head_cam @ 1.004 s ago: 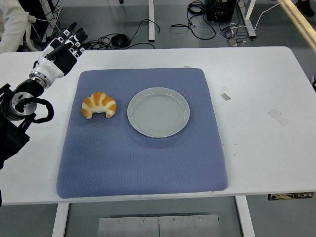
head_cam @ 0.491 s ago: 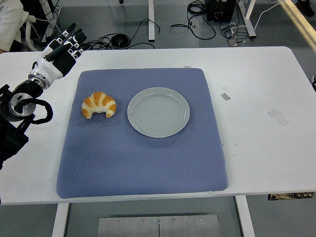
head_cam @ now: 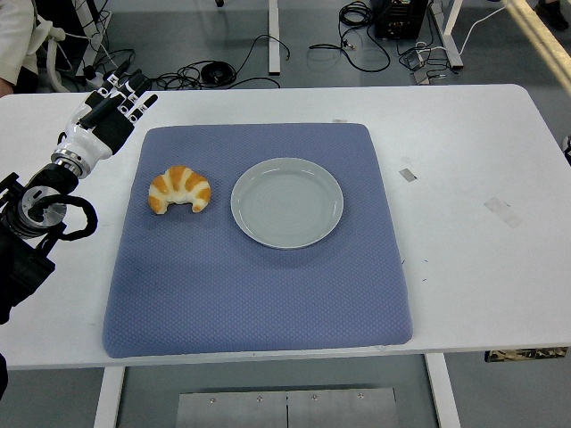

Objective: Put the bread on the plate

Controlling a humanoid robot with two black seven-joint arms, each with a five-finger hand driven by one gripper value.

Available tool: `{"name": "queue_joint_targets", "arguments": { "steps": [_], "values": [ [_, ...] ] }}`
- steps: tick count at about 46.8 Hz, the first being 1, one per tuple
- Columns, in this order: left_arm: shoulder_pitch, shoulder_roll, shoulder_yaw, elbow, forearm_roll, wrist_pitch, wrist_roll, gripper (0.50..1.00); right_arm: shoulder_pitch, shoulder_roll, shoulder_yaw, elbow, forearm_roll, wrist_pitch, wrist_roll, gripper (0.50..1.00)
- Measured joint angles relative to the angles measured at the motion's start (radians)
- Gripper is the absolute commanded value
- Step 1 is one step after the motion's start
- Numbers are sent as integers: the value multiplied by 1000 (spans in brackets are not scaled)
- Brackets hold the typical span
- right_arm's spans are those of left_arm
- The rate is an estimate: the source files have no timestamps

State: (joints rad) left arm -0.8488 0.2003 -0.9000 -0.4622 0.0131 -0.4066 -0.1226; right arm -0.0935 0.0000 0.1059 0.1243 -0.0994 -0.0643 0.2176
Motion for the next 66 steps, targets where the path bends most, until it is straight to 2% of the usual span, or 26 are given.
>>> {"name": "queue_joint_targets", "arguments": {
  "steps": [8, 49, 66],
  "values": [
    [-28, -3, 0, 3, -2, 3, 0, 983, 0, 0, 0, 0, 0, 0, 0, 1000],
    [-33, 1, 39, 22, -2, 15, 4, 983, 0, 0, 0, 0, 0, 0, 0, 1000],
    [-40, 1, 106, 22, 1, 15, 3, 983, 0, 0, 0, 0, 0, 0, 1, 1000]
  ]
}}
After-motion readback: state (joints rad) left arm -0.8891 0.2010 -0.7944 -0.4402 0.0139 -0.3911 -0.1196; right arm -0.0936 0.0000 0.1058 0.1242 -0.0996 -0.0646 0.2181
